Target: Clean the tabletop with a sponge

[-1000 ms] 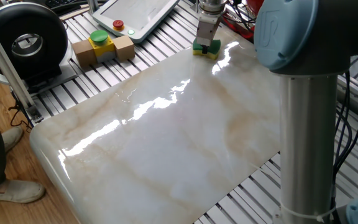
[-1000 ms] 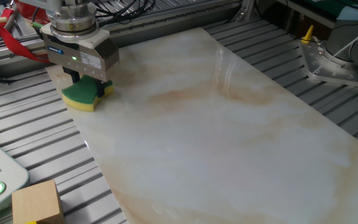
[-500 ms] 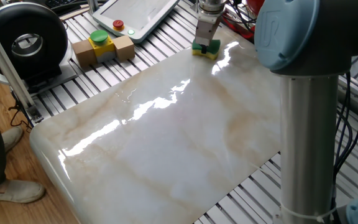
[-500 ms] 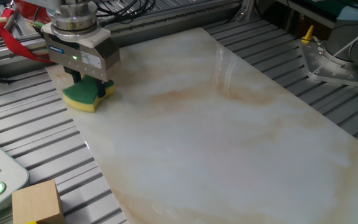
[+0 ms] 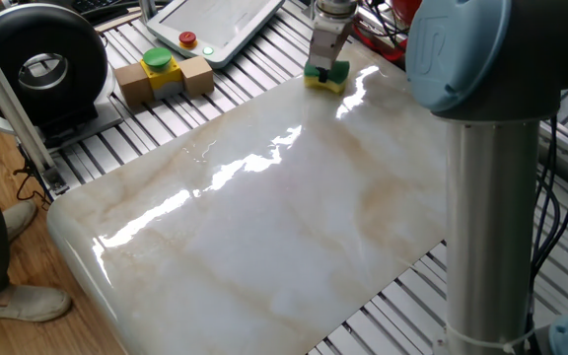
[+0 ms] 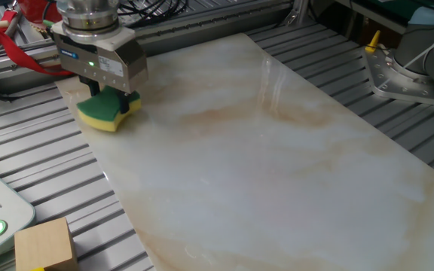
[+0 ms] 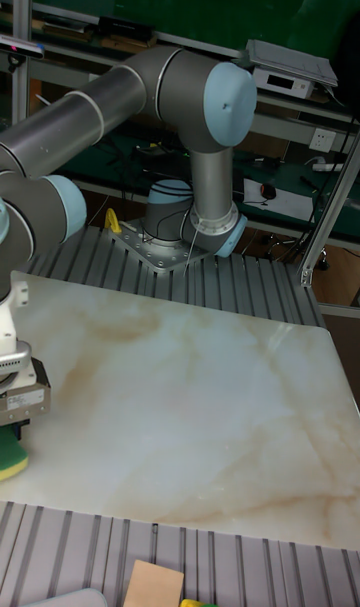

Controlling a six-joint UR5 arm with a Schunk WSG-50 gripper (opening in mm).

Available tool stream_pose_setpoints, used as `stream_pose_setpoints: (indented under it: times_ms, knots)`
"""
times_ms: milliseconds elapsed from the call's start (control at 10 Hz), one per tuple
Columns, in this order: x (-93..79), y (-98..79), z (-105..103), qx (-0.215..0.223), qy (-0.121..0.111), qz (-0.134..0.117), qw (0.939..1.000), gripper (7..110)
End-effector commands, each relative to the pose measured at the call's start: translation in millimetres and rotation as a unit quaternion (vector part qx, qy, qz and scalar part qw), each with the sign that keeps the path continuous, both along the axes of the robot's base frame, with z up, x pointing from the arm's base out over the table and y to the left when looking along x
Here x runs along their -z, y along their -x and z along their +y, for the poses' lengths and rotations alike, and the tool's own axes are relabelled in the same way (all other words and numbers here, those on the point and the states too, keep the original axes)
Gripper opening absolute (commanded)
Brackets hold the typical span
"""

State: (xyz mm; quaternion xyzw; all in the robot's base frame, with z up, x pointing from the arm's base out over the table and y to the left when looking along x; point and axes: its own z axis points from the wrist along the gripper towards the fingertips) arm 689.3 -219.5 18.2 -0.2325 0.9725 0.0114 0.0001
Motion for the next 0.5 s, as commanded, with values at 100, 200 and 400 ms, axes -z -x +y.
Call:
stream_pose_setpoints:
  times_ms: [100, 200, 400]
  knots:
    - [-6.0, 3.0, 5.2, 0.028, -0.009, -0.001, 0.9996, 7]
    - [-5.1, 1.1, 2.9, 0.042, -0.004, -0.003, 0.9991, 7]
    - [-0.7, -4.7, 5.7, 0.065, -0.005, -0.005, 0.9979, 7]
